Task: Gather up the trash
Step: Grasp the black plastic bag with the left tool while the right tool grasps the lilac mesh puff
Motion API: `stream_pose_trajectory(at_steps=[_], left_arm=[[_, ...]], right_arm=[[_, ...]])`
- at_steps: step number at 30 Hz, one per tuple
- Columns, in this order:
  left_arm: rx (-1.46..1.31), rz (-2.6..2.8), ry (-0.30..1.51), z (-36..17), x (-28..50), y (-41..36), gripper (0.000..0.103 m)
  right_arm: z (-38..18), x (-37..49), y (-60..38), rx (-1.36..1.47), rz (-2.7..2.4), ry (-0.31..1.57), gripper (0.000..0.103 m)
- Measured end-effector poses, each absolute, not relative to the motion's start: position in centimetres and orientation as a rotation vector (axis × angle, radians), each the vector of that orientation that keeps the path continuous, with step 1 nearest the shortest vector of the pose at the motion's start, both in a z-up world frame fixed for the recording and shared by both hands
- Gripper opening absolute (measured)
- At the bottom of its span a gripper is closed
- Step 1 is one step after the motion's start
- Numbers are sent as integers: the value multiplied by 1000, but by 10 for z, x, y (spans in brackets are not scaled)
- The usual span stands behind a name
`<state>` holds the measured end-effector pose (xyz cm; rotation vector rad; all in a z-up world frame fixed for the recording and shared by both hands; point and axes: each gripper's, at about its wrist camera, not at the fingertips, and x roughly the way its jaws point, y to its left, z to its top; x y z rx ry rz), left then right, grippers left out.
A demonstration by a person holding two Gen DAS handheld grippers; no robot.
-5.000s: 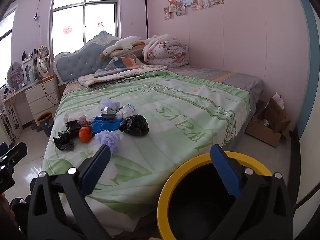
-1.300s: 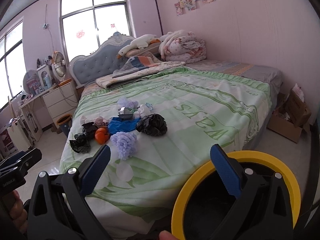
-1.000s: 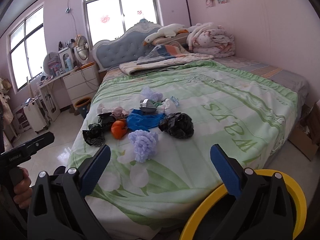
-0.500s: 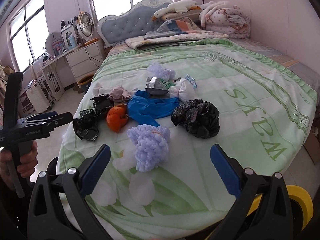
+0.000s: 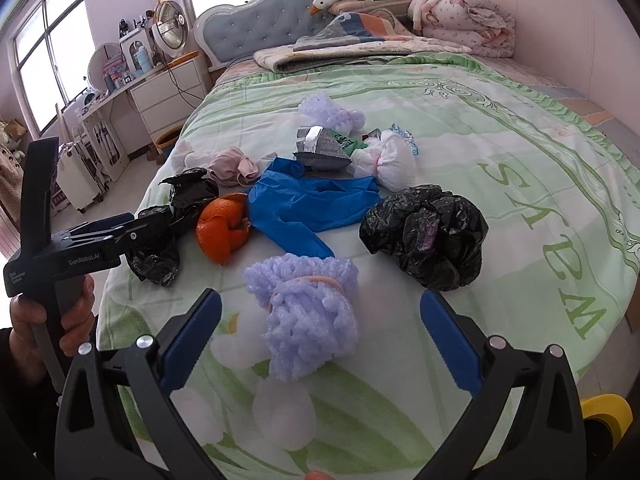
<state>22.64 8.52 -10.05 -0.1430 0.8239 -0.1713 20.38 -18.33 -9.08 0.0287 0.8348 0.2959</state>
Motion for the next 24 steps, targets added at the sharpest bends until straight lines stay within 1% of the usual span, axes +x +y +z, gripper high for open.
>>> stream_pose_trajectory(at_steps=[2,4,7,8,9,10,11,12,13,14,15,16,18,24], left_arm=[[-139,-180,820,-103,229,83,96],[-137,-196,811,-105,230,81,89],[-112,-211,802,-108,231,75,78],[-101,-222,801,-109,230,72,70],[-92,-230,797,-109,230,70,62],[-86,-239,791,-109,229,68,58],[-82,-248,787,-109,228,67,49],[-79,-255,788,-109,228,66,39],[-83,-263,789,-110,228,66,35],[-90,-271,787,-109,228,66,31],[-96,-275,784,-109,228,67,26],[-100,-277,781,-108,228,67,24],[-102,-279,774,-106,226,67,22],[-116,-304,740,-91,210,69,22]], right_arm=[[-93,206,-182,30,299,837,95],[-95,208,-180,34,302,845,95],[-99,208,-178,32,298,854,94],[-100,209,-178,36,297,859,92],[-101,210,-177,40,297,866,83],[-103,210,-176,40,293,873,78],[-105,210,-176,39,289,879,77],[-106,209,-175,38,289,883,70],[-108,210,-175,39,292,888,53],[-109,210,-175,38,290,895,47],[-110,210,-175,42,289,899,47],[-111,209,-176,48,295,898,45],[-109,206,-178,62,316,889,44],[-94,195,-187,106,326,856,44]])
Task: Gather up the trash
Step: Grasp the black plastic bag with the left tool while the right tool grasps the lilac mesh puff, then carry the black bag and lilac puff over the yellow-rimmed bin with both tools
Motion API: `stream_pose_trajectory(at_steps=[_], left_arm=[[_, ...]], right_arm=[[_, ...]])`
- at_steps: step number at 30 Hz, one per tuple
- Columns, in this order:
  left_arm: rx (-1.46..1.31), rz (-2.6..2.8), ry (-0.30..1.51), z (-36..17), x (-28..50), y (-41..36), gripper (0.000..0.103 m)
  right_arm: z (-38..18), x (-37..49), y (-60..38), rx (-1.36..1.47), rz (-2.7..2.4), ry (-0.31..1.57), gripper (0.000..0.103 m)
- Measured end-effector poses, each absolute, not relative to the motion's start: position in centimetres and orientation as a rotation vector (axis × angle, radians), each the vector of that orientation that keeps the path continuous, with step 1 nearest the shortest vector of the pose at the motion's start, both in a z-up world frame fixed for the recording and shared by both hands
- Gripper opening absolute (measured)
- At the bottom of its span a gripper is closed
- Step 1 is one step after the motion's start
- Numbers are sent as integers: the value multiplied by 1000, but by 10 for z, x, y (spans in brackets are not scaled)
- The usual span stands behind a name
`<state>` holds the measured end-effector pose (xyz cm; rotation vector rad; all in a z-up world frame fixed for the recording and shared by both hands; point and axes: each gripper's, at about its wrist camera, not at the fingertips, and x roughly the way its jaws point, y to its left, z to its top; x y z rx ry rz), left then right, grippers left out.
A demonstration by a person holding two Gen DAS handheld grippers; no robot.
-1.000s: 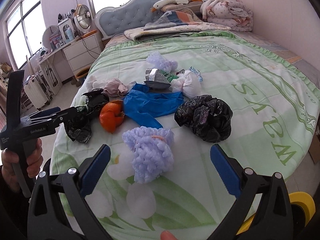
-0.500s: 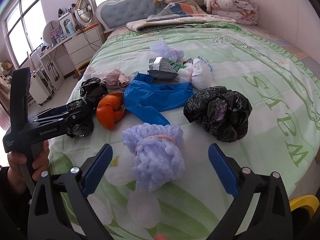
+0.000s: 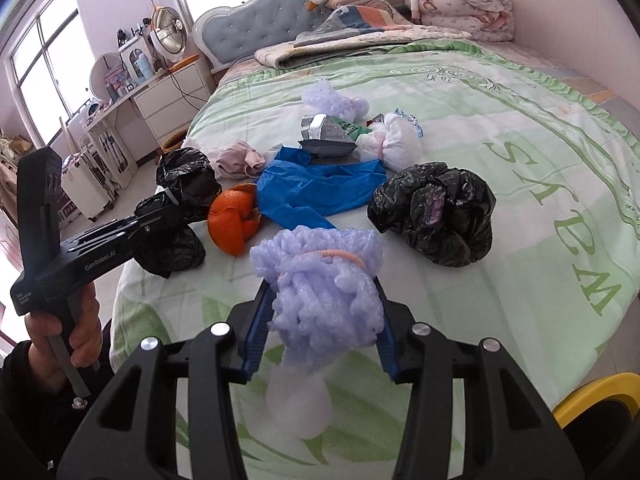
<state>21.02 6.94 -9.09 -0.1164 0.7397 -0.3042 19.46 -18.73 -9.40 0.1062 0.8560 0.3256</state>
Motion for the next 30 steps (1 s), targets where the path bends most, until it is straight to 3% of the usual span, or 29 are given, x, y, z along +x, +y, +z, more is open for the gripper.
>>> stream_pose_trajectory(at_steps=[16,30], left_arm=[[-121,-436,662,-32,153,40,22],[-32,-561,652,6,115,-35,22]], right_arm=[[-38,111,-234,138,313,734,44],[-3,45,-297,145,202,642,45]])
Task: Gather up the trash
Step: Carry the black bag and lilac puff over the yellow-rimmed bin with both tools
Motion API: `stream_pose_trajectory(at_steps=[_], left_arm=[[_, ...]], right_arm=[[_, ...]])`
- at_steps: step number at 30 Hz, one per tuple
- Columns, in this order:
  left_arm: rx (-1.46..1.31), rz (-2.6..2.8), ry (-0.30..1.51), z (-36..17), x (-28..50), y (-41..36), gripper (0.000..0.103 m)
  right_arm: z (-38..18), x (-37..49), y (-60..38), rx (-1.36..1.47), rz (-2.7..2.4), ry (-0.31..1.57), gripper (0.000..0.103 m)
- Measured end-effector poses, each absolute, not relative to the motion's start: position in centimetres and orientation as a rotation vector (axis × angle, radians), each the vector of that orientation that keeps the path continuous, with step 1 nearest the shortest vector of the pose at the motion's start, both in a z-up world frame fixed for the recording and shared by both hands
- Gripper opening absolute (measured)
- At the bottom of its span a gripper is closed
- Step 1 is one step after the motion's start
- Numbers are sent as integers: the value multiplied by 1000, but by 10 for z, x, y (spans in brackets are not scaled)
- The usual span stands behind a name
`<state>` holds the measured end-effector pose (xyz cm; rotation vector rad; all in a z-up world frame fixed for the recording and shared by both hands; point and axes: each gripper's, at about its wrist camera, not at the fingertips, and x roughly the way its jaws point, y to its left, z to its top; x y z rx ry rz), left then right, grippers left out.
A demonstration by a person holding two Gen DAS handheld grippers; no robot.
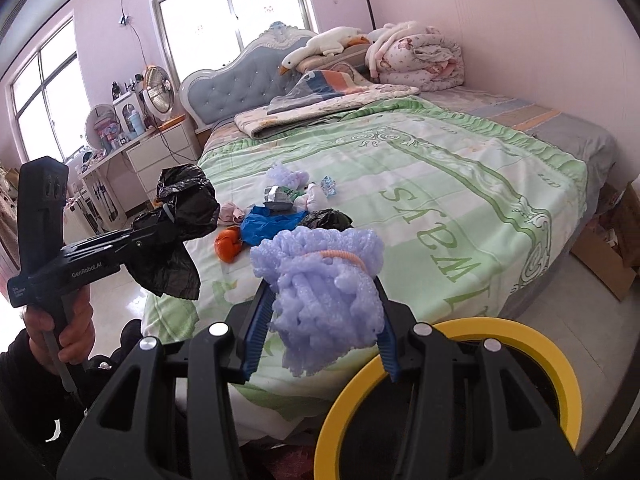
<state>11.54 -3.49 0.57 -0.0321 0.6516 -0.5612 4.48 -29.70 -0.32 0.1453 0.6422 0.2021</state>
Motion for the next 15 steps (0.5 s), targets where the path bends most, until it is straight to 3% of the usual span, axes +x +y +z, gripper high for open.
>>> stream_pose_trajectory(at_steps=[15], left_arm=[[15,-784,755,4,91,-145,22]], right_arm=[[11,-17,-381,189,20,597,46]])
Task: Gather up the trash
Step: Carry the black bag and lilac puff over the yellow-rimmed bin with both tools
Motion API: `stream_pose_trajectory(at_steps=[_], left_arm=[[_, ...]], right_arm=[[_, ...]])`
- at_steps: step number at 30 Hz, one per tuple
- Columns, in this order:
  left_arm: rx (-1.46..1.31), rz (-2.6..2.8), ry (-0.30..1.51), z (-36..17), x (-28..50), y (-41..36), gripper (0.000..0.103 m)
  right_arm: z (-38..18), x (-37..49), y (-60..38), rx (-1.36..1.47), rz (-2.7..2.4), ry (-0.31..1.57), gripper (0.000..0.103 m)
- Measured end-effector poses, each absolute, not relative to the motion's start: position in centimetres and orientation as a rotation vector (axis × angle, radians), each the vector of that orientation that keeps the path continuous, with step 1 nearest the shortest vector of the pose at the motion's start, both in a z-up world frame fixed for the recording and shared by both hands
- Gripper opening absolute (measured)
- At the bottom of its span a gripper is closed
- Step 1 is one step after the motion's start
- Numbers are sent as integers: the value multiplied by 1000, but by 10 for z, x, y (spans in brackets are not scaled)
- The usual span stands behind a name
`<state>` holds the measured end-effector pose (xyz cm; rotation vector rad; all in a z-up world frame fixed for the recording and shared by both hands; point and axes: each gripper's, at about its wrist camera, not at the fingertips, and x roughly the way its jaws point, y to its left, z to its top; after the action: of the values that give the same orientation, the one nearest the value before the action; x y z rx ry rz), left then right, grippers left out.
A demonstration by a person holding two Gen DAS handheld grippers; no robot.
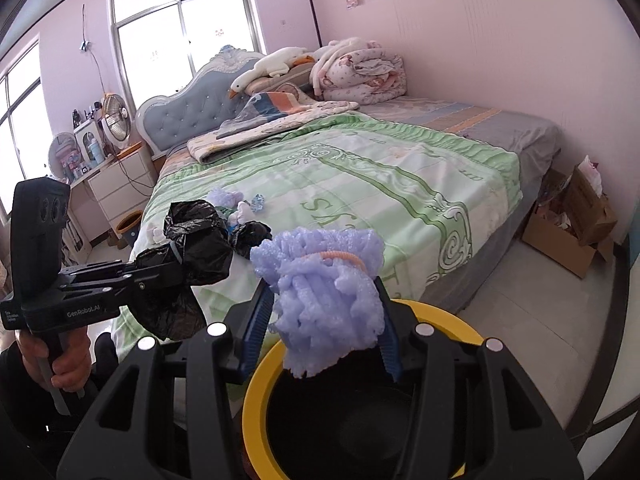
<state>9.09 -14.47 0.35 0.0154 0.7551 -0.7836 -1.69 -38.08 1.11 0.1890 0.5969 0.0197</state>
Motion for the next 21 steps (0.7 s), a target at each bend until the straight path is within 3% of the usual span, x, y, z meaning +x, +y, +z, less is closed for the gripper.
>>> stream_pose_trajectory(at_steps=[21], left_arm=[[105,-895,840,-38,67,-220,22]], right_arm=[[-23,-44,-440,293,-53,614,48]])
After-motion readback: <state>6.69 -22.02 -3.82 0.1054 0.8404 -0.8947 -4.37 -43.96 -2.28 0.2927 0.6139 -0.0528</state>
